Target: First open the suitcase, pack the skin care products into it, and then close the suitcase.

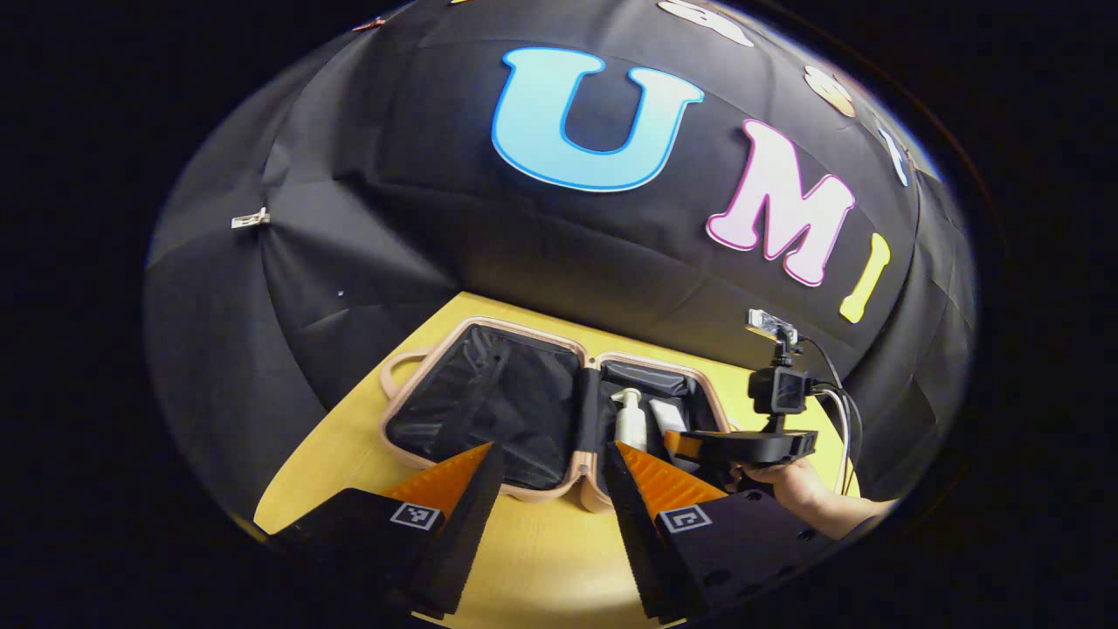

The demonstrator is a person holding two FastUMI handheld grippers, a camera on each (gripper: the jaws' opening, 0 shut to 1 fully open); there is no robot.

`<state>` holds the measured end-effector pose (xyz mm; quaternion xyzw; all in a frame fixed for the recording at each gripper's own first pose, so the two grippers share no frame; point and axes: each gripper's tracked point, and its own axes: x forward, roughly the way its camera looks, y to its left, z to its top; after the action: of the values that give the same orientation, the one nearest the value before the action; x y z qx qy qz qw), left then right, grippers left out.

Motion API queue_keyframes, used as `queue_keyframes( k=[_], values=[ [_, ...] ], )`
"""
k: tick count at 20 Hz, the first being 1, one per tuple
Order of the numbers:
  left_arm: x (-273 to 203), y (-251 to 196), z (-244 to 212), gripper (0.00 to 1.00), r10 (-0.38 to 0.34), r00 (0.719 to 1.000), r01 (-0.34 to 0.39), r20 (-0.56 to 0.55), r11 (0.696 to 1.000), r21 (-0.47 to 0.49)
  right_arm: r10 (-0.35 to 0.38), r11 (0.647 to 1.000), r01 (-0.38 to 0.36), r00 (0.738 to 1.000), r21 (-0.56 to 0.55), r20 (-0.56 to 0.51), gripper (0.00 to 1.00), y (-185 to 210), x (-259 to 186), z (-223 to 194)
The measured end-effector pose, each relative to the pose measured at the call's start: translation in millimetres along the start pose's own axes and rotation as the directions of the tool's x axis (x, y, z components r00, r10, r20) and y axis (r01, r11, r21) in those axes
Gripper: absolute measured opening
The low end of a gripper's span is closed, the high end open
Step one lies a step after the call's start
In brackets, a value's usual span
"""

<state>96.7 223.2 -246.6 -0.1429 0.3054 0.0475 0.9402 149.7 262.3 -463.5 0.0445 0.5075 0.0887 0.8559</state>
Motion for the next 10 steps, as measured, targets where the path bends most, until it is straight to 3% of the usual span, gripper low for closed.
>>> queue_keyframes(
  k=[1,3,4,5,9,10],
  values=[
    [4.0,10.2,2.4,0.76,0.019,1.0,-0.019,0.007,1.0,0.002,0.004,1.0,-0.004,1.0,-0.008,0.0,0.69,1.2,-4.8,-1.2],
    [15.5,36.4,11.6,0.76,0.065,0.997,-0.066,0.035,0.998,0.017,0.02,1.0,-0.02,0.999,-0.02,0.045,0.79,6.5,-21.1,9.0],
    [20.6,50.2,20.3,0.78,0.088,0.994,-0.089,0.059,0.996,0.023,0.033,0.999,-0.031,0.996,-0.023,0.082,0.79,9.1,-31.5,17.8],
    [27.5,64.2,28.3,0.78,0.103,0.992,-0.106,0.073,0.994,0.028,0.04,0.999,-0.037,0.992,-0.025,0.12,0.93,10.5,-44.1,26.6],
    [58.6,120.0,31.5,0.89,0.161,0.987,-0.161,0.011,0.987,0.002,0.107,0.994,-0.101,0.949,-0.034,0.298,0.95,14.4,-107.6,69.2],
    [65.8,133.1,34.8,0.9,0.176,0.984,-0.176,0.021,0.984,0.003,0.115,0.993,-0.105,0.934,-0.047,0.337,0.87,11.7,-124.8,78.8]
  ],
)
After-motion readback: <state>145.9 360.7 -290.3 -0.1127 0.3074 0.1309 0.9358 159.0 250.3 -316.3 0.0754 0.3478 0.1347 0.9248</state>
